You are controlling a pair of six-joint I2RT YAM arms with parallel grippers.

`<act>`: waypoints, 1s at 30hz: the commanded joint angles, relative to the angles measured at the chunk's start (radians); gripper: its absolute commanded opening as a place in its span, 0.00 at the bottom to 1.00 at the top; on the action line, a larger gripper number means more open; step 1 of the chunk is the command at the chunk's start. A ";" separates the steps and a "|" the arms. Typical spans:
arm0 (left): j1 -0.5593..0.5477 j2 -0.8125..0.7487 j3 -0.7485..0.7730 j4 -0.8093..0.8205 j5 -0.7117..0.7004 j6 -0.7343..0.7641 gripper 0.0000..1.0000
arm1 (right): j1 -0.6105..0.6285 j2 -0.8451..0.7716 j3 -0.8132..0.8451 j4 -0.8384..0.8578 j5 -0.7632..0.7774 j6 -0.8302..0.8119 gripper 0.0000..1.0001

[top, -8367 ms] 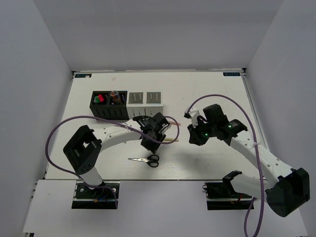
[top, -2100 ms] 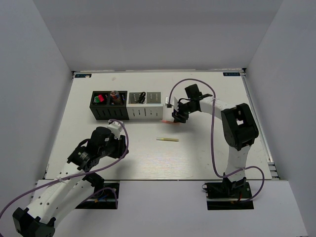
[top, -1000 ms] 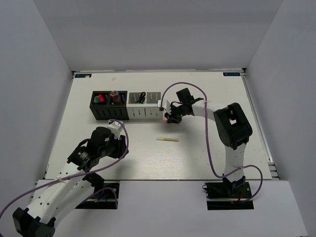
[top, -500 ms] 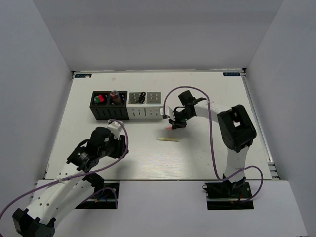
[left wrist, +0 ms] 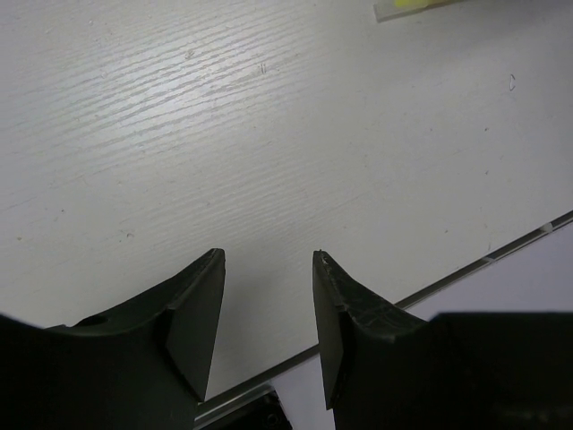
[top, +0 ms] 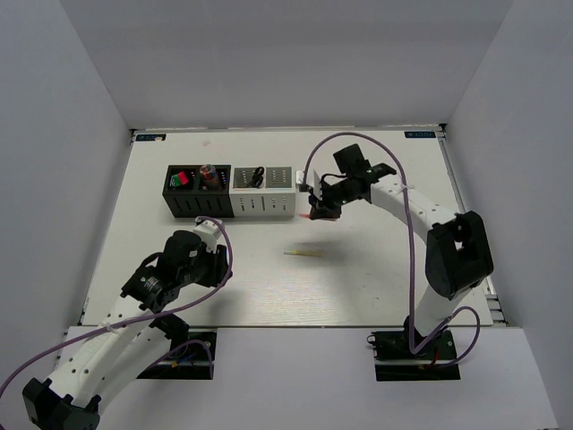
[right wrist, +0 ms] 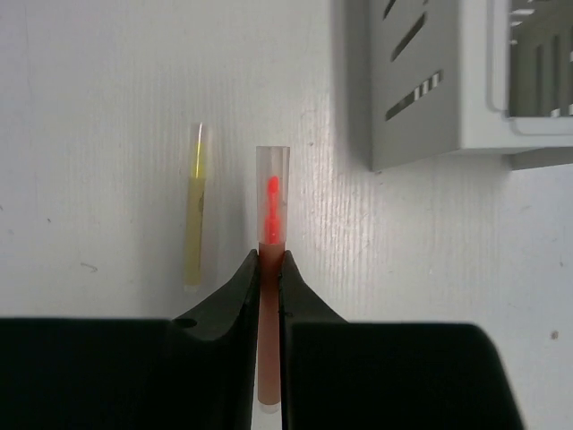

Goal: Sort the stationery into containers
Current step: Pick up the pen from the center of the board, then place the pen in the storage box.

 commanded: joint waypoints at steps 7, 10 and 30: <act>-0.003 -0.003 0.020 -0.003 -0.024 0.018 0.55 | 0.002 0.061 0.338 0.144 -0.090 0.326 0.00; -0.003 0.007 0.012 0.003 -0.022 0.021 0.55 | 0.003 0.123 0.478 0.231 -0.069 0.409 0.00; -0.003 0.025 0.004 0.006 -0.042 0.029 0.55 | -0.014 0.450 0.544 0.960 -0.250 1.011 0.00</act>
